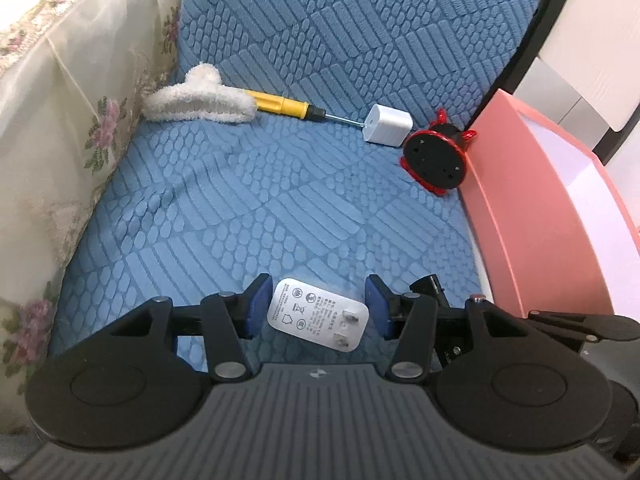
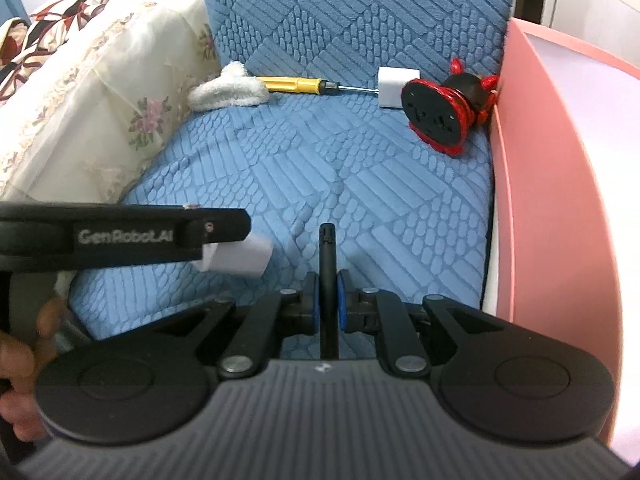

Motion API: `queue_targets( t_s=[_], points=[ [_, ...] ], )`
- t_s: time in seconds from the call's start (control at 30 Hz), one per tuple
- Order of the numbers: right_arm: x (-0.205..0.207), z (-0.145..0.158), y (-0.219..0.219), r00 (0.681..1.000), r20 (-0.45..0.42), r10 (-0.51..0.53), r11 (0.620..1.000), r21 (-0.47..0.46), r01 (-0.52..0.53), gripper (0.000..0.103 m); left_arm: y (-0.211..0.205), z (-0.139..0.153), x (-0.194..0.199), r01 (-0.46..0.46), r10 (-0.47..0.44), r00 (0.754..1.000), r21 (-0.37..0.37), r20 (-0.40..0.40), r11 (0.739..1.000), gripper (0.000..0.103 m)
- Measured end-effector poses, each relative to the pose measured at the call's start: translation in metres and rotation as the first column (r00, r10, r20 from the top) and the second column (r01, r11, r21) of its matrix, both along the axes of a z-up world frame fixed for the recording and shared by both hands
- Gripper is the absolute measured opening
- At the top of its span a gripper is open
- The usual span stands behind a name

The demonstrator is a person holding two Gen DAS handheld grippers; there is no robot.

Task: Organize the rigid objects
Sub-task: 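Lift the white plug with the left tool and adjust its grip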

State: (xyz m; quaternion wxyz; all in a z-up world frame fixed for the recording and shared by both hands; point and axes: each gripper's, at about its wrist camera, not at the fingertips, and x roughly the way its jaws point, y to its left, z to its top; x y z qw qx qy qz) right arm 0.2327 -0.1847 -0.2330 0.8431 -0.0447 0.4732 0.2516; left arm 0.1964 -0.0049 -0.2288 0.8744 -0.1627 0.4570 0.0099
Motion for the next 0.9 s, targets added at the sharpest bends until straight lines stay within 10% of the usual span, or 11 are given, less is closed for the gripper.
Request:
queue_targets(
  t_s=[0.23, 0.3, 0.47, 0.67, 0.77, 0.9],
  points=[
    [-0.006, 0.013, -0.015, 0.999, -0.023, -0.043, 0.999, 0.016, 0.043, 0.013, -0.003, 0.002, -0.018, -0.018, 0.018, 1.000, -0.037, -0.006, 0.999, 0.054],
    [-0.009, 0.019, -0.018, 0.999, -0.017, -0.046, 0.999, 0.013, 0.047, 0.013, -0.004, 0.005, -0.021, -0.026, 0.026, 1.000, -0.039, -0.004, 0.999, 0.022],
    [-0.015, 0.035, -0.021, 0.999, 0.005, -0.048, 0.999, 0.011, 0.048, 0.013, -0.006, 0.018, -0.023, -0.022, 0.022, 1.000, -0.057, 0.009, 0.998, 0.019],
    [-0.023, 0.039, -0.017, 1.000, 0.005, -0.028, 1.000, 0.007, 0.028, 0.013, -0.004, 0.013, -0.032, -0.003, 0.002, 1.000, -0.081, -0.005, 0.997, 0.026],
    [-0.029, 0.037, -0.014, 1.000, -0.005, -0.024, 1.000, 0.005, 0.024, 0.013, -0.004, 0.010, -0.035, 0.031, -0.032, 0.999, -0.086, -0.013, 0.996, 0.056],
    [-0.036, 0.032, -0.012, 0.999, -0.025, -0.031, 1.000, 0.002, 0.031, 0.013, -0.007, 0.006, -0.035, 0.088, -0.090, 0.996, -0.043, -0.030, 0.995, 0.060]
  ],
)
